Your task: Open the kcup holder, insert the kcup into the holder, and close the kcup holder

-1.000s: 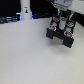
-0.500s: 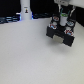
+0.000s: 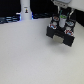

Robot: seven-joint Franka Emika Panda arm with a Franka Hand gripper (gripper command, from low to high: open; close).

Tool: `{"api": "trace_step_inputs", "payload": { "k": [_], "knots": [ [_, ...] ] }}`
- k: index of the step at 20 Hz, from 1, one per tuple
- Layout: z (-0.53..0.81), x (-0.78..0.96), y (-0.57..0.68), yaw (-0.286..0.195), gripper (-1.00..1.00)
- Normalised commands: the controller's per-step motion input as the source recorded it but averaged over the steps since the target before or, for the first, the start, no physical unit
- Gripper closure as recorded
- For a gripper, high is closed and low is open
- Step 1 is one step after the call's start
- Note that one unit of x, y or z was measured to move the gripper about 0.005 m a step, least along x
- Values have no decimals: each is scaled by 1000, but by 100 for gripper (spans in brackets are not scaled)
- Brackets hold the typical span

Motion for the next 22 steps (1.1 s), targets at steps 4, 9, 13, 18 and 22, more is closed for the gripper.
{"api": "trace_step_inputs", "payload": {
  "k": [4, 9, 13, 18, 22],
  "knots": [
    [0, -206, 161, 9, 100],
    [-193, -17, 35, 3, 100],
    [-245, 39, 9, 0, 100],
    [-229, 55, 80, 27, 100],
    [-56, 52, 148, 48, 100]
  ]
}}
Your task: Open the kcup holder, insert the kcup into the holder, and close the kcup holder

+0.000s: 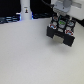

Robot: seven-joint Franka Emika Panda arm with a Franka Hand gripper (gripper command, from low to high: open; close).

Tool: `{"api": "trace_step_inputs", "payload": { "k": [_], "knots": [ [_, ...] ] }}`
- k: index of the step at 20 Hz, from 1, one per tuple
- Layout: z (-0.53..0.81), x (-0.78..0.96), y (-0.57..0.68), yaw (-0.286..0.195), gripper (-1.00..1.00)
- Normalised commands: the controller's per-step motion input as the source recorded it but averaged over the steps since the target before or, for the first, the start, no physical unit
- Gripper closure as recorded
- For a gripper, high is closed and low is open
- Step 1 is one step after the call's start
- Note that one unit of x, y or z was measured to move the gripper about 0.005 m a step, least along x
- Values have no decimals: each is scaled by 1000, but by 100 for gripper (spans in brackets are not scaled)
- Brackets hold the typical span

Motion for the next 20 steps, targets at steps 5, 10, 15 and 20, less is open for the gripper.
{"api": "trace_step_inputs", "payload": {
  "k": [5, 10, 15, 20],
  "knots": [
    [210, 100, 74, 82, -100],
    [364, 145, 12, 86, -100],
    [436, 289, -130, 81, -100],
    [454, 480, -366, 62, -100]
  ]
}}
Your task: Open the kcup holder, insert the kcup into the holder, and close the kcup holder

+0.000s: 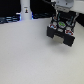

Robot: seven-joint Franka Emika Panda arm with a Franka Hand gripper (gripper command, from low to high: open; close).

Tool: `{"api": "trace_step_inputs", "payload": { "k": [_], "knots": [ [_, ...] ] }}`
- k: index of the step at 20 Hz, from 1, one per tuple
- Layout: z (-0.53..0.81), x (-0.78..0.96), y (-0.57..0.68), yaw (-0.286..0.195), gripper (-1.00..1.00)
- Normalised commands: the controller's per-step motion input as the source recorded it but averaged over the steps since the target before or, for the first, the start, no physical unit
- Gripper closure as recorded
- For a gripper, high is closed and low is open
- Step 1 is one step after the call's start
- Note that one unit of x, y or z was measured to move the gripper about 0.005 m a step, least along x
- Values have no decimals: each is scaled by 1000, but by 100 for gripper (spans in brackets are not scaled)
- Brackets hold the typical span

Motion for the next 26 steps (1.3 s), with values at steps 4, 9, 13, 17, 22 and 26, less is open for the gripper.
{"api": "trace_step_inputs", "payload": {
  "k": [4, 9, 13, 17, 22, 26],
  "knots": [
    [317, 571, -459, 26, -100],
    [223, 718, -469, 3, -100],
    [146, 786, -432, -1, -100],
    [1, 822, -328, 4, -100],
    [-108, 700, -155, 35, -100],
    [-224, 567, -6, 91, -100]
  ]
}}
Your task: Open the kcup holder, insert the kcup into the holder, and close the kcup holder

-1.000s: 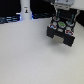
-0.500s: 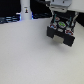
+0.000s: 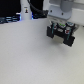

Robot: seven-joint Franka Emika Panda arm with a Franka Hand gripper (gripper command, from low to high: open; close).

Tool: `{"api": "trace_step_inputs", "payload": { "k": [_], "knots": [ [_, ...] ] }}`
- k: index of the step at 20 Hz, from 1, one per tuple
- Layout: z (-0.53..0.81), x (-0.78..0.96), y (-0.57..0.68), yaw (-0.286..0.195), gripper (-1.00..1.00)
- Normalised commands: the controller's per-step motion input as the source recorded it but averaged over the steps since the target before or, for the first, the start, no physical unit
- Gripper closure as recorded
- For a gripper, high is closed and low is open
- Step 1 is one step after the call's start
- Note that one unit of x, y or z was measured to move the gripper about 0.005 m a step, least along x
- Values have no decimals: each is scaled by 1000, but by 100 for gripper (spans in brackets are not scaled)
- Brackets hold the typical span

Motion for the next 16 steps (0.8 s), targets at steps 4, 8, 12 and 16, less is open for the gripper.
{"api": "trace_step_inputs", "payload": {
  "k": [4, 8, 12, 16],
  "knots": [
    [-243, 148, 175, 168, -100],
    [-215, -26, 81, 240, -100],
    [-121, -171, -3, 299, -100],
    [-39, -340, 53, 252, -100]
  ]
}}
